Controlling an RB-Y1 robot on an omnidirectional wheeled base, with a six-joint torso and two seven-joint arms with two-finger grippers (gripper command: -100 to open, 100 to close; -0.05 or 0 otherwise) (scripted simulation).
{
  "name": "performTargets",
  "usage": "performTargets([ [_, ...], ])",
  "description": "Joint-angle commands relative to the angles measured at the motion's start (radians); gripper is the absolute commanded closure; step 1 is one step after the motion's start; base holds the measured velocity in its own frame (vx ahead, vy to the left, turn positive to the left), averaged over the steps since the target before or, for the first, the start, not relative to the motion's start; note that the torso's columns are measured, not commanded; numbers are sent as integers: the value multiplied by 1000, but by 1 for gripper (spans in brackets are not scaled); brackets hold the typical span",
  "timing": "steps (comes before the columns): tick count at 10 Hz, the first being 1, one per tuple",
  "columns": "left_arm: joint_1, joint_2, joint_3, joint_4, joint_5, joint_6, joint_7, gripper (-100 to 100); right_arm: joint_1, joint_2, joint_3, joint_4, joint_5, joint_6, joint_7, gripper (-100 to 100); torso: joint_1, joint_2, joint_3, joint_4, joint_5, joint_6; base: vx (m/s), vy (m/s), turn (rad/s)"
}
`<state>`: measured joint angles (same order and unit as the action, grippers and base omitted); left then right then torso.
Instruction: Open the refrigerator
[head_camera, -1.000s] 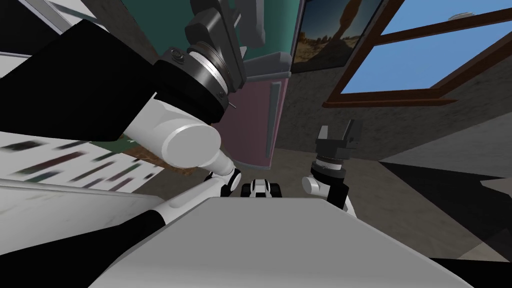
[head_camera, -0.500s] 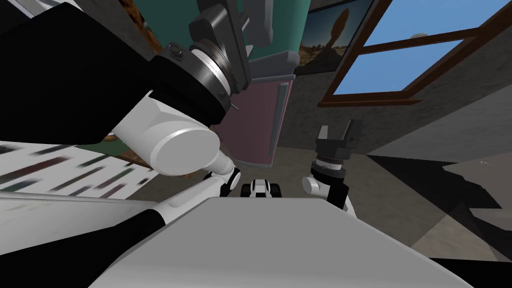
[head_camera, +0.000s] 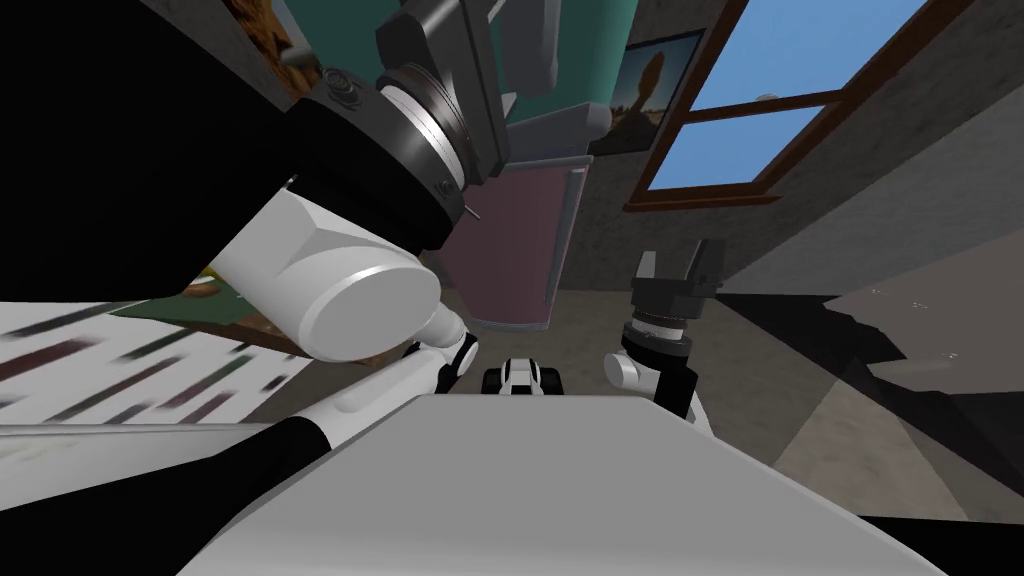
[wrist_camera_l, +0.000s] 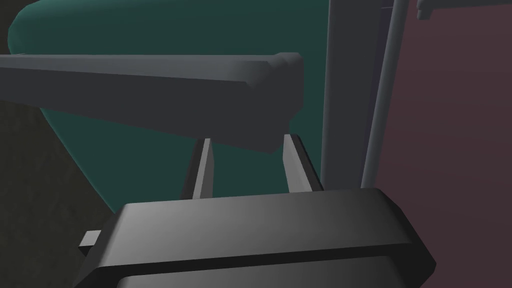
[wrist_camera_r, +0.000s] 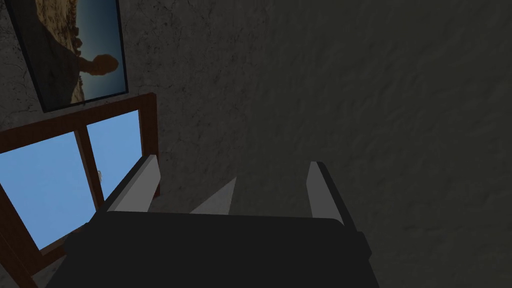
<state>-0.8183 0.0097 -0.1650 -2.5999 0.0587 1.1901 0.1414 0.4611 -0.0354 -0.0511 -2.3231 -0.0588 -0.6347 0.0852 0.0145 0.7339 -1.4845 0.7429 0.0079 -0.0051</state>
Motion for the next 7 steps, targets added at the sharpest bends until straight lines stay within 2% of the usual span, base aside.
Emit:
performTargets([
  [1, -13, 22, 2, -7, -8, -20, 33, 100, 0, 0, 0, 0, 0, 0, 0, 0, -1, 1, 1, 0, -1, 1, -126, 258, -122],
  [3, -24, 48, -14, -11, -9, -23, 76, 100, 0, 0, 0, 0, 0, 0, 0, 0, 3, 0, 0, -1, 1, 0, -154, 284, -216],
  [4, -24, 48, -14, -11, -9, -23, 76, 100, 0, 0, 0, 0, 0, 0, 0, 0, 4, 4, 3, 0, 1, 0, -149, 211, -135],
  [6, -35, 74, -31, -15, -11, -26, 119, 100, 0, 0, 0, 0, 0, 0, 0, 0, -4, 0, 0, 0, -2, 1, -132, 236, -212],
  [7, -35, 74, -31, -15, -11, -26, 119, 100, 0, 0, 0, 0, 0, 0, 0, 0, -3, 3, 3, 0, -2, 2, -129, 252, -117],
])
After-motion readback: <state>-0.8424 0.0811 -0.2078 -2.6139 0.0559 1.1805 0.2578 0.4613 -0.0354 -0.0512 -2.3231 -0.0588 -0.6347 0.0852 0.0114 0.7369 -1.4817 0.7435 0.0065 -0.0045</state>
